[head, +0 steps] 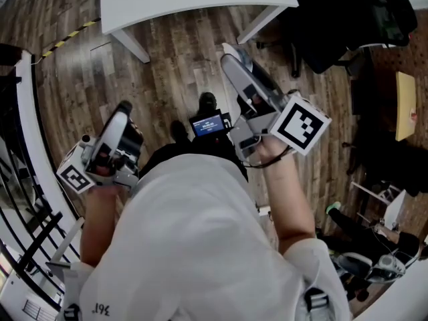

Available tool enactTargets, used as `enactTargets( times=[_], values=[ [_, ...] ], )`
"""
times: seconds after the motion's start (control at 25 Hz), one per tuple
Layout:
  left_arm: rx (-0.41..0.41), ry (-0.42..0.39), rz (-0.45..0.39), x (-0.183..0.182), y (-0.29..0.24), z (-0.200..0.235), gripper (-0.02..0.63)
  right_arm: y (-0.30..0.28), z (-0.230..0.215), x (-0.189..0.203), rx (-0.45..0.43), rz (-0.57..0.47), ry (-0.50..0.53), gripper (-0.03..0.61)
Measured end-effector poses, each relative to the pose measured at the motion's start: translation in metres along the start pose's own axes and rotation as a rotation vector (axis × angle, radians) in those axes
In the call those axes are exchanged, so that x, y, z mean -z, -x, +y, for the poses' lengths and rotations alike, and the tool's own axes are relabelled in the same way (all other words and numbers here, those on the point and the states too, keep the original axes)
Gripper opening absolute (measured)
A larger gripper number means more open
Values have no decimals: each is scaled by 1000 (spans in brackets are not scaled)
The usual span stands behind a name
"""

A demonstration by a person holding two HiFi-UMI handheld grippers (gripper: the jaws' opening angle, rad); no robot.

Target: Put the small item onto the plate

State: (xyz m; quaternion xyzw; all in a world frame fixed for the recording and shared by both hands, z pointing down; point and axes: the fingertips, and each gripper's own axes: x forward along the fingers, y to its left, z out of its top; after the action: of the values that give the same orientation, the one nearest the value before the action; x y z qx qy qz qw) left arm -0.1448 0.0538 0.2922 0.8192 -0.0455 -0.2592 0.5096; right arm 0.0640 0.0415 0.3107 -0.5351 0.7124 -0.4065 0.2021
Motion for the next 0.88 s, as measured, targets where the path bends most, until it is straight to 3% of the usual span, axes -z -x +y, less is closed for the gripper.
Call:
enactTargets(
  times=[0.4,0.64,0.88],
  values=[
    [-63,-69,-93,-50,-38,41,109,-91,-33,-47,-83,92,-5,321],
    [-94,-98,-150,-87,-91,72,109,-154,-56,-88,-122,162,7,321],
    [-126,-101,-171,-102,-140,103,109,-193,-87,-126,-137,211,-7,321]
  ],
)
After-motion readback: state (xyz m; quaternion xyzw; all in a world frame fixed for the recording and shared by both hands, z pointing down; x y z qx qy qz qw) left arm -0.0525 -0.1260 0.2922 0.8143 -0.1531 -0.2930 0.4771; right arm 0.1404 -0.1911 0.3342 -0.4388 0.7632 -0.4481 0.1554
